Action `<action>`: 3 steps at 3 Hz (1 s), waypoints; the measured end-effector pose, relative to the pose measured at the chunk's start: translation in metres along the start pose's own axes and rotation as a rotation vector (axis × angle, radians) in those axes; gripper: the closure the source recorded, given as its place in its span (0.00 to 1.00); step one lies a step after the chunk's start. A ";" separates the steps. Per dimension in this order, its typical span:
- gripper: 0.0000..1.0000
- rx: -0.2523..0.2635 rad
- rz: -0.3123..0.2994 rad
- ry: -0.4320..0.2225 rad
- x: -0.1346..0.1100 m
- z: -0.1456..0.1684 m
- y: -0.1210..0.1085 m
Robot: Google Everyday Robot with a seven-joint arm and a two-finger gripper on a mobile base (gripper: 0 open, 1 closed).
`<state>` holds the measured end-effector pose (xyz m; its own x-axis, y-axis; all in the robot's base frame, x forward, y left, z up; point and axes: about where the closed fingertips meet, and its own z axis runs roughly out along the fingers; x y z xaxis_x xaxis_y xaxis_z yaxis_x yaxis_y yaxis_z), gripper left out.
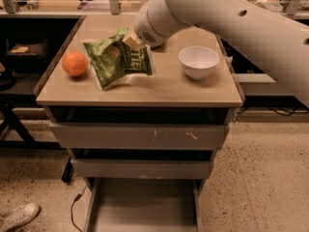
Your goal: Pick green jalapeno chip bag from bottom drawer and place on counter
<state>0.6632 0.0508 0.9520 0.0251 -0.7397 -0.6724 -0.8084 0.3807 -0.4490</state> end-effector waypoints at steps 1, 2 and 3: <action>1.00 -0.015 0.020 0.028 0.015 0.025 -0.013; 1.00 -0.022 0.040 0.072 0.038 0.040 -0.019; 0.83 -0.023 0.041 0.074 0.039 0.040 -0.019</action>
Offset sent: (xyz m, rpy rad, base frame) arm 0.0560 -0.0295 -0.0638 -0.0624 0.1046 -0.0800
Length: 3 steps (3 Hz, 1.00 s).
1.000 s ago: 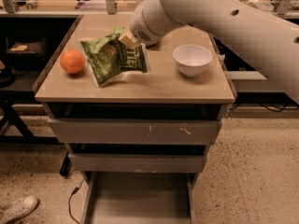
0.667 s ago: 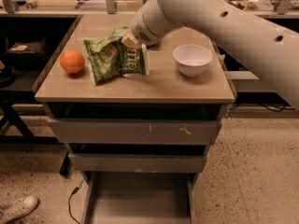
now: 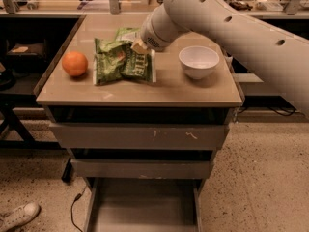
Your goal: Pick green jalapeno chip bag from bottom drawer and place on counter
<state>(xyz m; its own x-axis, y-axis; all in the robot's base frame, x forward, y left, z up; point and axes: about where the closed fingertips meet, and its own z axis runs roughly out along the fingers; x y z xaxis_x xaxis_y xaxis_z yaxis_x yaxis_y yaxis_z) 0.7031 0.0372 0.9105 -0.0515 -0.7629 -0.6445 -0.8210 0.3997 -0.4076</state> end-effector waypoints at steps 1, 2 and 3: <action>0.59 0.000 0.000 0.000 0.000 0.000 0.000; 0.36 0.000 0.000 0.000 0.000 0.000 0.000; 0.13 0.000 0.000 0.000 0.000 0.000 0.000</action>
Offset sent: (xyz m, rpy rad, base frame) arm 0.0000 0.0000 0.0000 0.0000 0.0000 0.0000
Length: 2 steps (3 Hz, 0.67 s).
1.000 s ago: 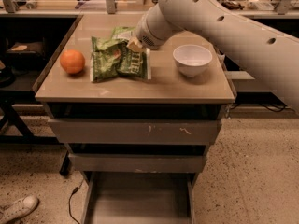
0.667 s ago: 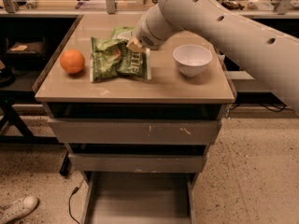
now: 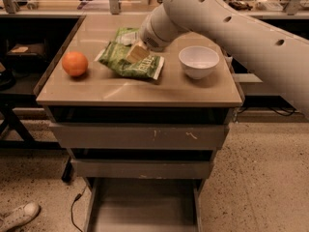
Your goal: Pick green jalapeno chip bag from bottom drawer and place on counter
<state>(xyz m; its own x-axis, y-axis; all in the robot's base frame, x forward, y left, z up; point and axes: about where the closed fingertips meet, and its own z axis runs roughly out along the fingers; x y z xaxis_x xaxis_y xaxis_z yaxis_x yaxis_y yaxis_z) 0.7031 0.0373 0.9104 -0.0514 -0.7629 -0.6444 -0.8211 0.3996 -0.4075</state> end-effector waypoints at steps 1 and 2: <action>0.00 0.000 0.000 0.000 0.000 0.000 0.000; 0.00 -0.001 0.000 0.000 0.000 0.000 0.000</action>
Offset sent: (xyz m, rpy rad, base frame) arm 0.0000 0.0000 0.0000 0.0000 0.0000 0.0000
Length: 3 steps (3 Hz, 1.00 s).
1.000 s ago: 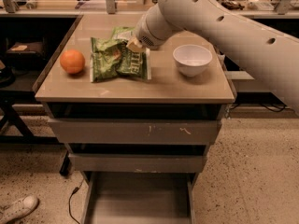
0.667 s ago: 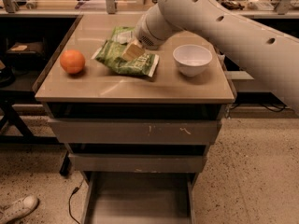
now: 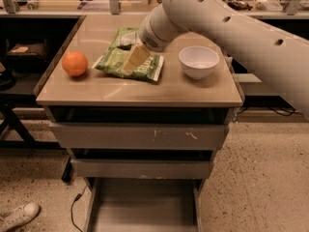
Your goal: Pick green jalapeno chip bag from bottom drawer and place on counter
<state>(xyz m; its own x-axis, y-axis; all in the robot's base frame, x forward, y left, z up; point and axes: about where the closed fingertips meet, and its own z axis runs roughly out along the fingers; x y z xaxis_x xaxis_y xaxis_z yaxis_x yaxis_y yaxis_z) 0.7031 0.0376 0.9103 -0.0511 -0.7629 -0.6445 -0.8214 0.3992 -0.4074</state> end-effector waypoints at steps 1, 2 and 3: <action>0.00 0.089 0.008 0.014 -0.008 -0.034 -0.027; 0.00 0.240 0.018 0.068 -0.021 -0.109 -0.073; 0.00 0.425 0.058 0.194 -0.013 -0.203 -0.116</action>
Offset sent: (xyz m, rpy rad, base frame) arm -0.0151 -0.1431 0.2243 -0.1340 -0.2670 -0.3781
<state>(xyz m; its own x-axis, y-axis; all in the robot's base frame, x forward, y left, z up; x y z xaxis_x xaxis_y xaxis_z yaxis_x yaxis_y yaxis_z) 0.6840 -0.1026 1.0973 -0.2286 -0.7979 -0.5578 -0.5109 0.5861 -0.6289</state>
